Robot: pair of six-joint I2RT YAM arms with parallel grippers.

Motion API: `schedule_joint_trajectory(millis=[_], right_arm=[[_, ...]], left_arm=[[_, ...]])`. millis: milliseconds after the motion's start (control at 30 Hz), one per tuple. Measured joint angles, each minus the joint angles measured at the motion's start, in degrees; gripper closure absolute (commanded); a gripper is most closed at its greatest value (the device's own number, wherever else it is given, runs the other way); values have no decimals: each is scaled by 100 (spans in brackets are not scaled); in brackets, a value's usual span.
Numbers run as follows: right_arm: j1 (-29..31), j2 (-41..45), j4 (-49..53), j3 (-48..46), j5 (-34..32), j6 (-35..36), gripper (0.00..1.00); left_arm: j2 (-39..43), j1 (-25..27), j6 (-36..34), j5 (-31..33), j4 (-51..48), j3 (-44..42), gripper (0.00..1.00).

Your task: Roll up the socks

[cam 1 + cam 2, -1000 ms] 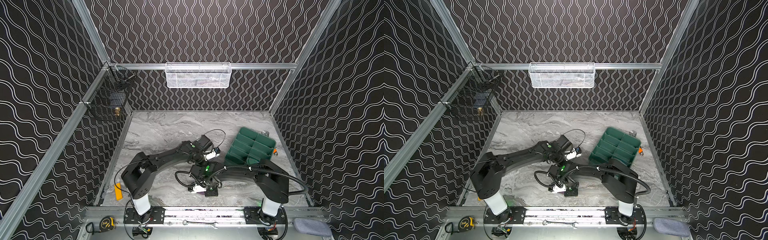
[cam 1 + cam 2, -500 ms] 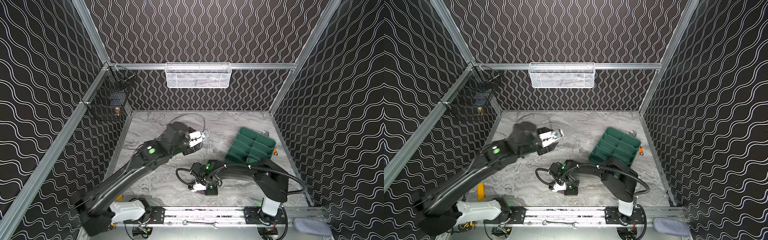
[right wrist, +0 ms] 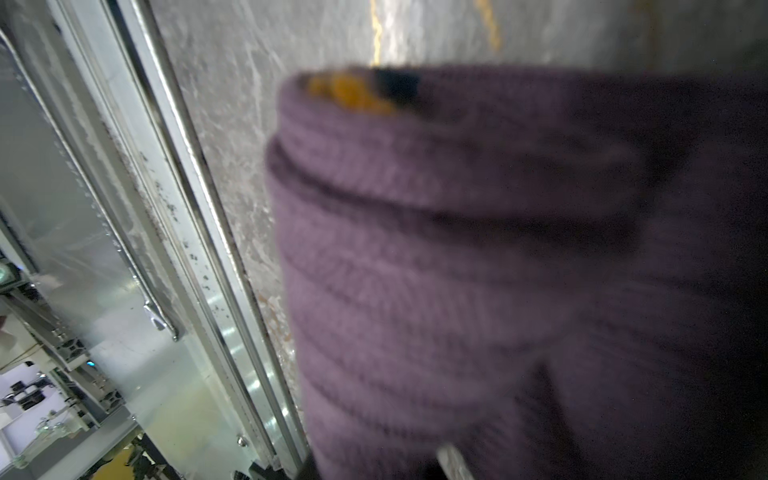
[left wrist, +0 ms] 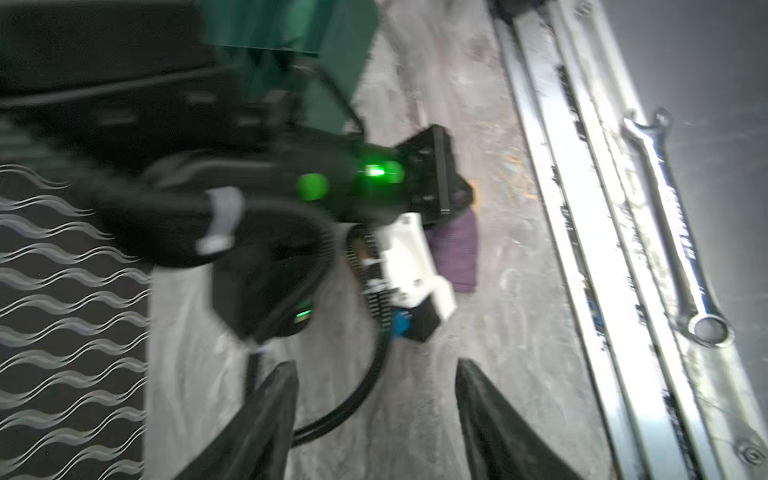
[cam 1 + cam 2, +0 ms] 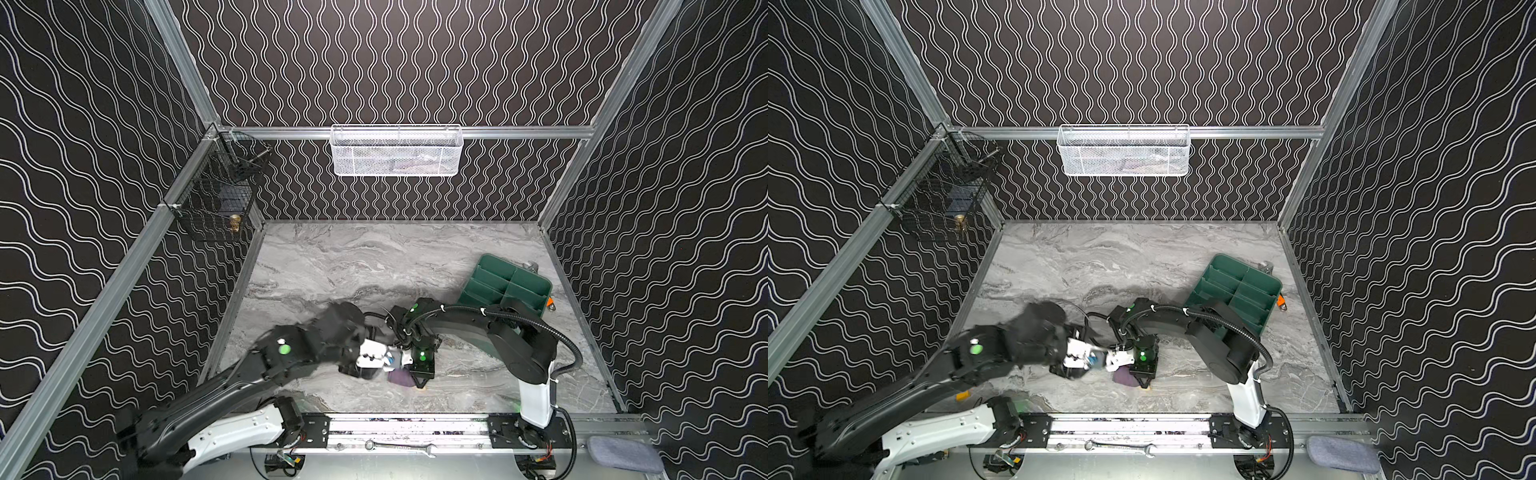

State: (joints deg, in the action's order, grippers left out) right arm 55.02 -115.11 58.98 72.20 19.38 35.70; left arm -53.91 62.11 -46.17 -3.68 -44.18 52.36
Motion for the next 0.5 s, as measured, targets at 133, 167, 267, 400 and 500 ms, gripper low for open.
schedule_joint_trajectory(millis=[133, 167, 267, 400, 500], right_arm=[[-109, -111, 87, 74, 190, 85, 85], [-144, -157, 127, 101, 260, 96, 86], [-205, -365, 319, 166, 627, 138, 85], [-273, -595, 533, 177, 1132, 155, 85], [-315, -636, 544, 177, 1244, 162, 85]], left_arm=[[-734, 1010, 120, 723, 485, -595, 34], [-970, 1119, 133, 927, 640, -693, 35], [-1679, 1272, 247, 1349, 1078, -887, 33], [-2415, 1329, 358, 1646, 1707, -1021, 33], [-2660, 1333, 518, 1692, 2096, -1115, 36]])
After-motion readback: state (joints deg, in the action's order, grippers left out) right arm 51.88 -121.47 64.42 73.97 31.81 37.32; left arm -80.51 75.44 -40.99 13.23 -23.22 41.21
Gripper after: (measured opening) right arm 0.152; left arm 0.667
